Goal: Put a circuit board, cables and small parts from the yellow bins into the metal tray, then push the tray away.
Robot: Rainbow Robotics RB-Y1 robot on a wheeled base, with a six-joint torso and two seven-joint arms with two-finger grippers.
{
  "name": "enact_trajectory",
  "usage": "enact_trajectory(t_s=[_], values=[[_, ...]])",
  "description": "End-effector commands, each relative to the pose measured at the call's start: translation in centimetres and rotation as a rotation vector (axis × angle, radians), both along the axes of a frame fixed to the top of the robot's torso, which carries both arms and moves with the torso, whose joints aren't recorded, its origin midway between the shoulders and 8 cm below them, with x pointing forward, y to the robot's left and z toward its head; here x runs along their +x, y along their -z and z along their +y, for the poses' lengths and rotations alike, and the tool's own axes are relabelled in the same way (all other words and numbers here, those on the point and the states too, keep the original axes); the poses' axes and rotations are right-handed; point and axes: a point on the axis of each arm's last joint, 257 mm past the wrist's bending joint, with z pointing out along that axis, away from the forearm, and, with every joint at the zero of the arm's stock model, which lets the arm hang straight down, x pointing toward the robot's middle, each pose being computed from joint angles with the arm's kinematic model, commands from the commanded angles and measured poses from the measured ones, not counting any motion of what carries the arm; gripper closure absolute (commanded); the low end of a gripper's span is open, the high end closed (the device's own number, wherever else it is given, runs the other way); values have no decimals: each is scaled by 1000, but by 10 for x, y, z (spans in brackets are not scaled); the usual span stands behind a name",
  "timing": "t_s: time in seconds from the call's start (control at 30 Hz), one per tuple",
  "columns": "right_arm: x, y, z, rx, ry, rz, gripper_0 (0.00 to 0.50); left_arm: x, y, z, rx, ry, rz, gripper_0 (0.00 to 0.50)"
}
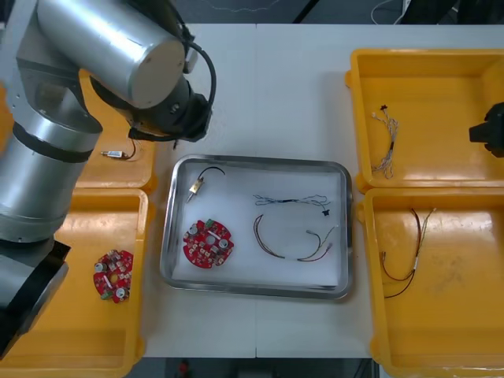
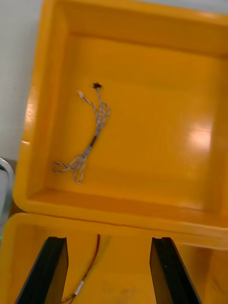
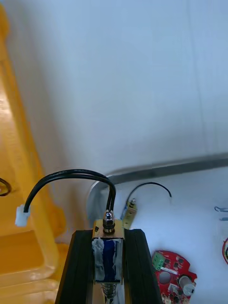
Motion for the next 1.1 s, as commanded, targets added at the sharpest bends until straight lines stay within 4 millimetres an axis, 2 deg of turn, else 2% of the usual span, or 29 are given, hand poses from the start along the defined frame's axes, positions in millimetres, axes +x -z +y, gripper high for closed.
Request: enact_trajectory(t_s=[0.03, 0.27, 0.5, 0.77, 1.1], values=[[-24, 8, -48, -43, 96, 22, 0, -25, 18, -47, -15, 64, 36, 498], [-44, 33, -67, -13, 151, 79, 0, -44, 46, -71, -7, 56, 94, 500], [-61, 66, -66, 50, 183, 145, 0, -56, 86, -65, 44, 15, 169, 498], [-72, 89, -58, 85, 195, 187, 0, -46, 109, -72, 47, 6, 161, 497], [-78, 104, -55, 82, 200, 224, 0, -33, 130, -77, 34, 1, 140, 499]])
